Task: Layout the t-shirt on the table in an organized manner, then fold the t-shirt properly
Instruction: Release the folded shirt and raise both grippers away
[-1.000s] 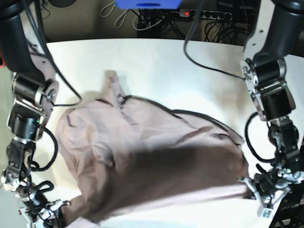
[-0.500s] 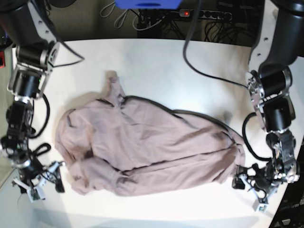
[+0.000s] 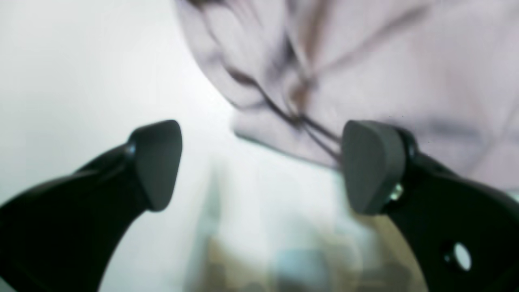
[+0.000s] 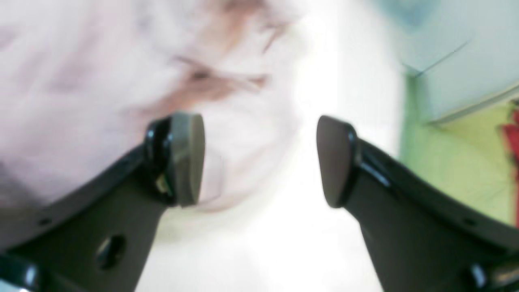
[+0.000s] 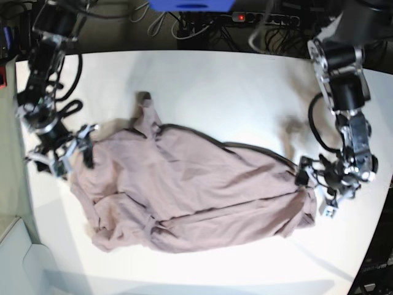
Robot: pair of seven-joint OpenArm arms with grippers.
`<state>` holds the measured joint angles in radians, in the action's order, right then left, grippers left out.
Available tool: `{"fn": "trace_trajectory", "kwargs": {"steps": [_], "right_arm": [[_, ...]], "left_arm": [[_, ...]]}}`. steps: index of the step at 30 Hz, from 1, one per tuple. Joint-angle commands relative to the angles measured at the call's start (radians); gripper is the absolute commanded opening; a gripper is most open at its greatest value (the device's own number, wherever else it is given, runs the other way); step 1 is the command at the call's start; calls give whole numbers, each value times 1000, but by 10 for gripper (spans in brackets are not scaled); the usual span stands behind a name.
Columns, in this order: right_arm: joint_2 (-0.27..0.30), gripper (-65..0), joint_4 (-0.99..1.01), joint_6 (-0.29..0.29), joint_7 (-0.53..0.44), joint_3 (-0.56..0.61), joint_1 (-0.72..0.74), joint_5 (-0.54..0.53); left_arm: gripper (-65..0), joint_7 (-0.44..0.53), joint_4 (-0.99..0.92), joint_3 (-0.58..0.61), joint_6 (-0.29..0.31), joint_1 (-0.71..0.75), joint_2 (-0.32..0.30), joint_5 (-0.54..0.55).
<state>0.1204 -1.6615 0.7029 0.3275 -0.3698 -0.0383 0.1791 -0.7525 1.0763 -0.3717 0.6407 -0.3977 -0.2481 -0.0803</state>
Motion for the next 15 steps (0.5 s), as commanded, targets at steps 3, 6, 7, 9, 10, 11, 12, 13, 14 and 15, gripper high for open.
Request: {"fn": "trace_trajectory", "kwargs": {"steps": [3,6,7,9,10,11,12,13,14,15], "right_arm": [[-29,-220,-18,-5,-20,1,-51,-6],[-84,-220,-21,-5,-17,1,-96,-6],[-103,-220,-36,-5,-17,1,-113,-6],[-147,-220,-82,-5,-17,7,-166,-6],[-169,-220,-104,-5,-17,15,-183,-6],[-189,-220,-124,-5,-17,32,-202,-6],[-202,-220,-145,-5,-17,48,-219,-6],[-212,-220,-162,-5,-17,64,-232,-6],[-216,-220,-173,-5,-17,81,-245,-6],[-225,-220,-176,-5,-17,102,-260,-6]], "left_arm": [[-49,18,57,-6,-3,30,14,10],[-50,18,63,-3,-3,56,25,10],[-50,18,63,-3,-3,59,26,10],[-50,18,58,-3,-3,69,30,10],[-50,18,60,-3,-3,69,39,10],[-50,18,63,-6,-3,69,49,9],[-50,17,63,-6,-3,69,56,9],[-50,17,63,-8,-3,69,56,9],[-50,14,63,-8,-3,69,57,9],[-50,11,63,-10,-3,69,57,9]]}}
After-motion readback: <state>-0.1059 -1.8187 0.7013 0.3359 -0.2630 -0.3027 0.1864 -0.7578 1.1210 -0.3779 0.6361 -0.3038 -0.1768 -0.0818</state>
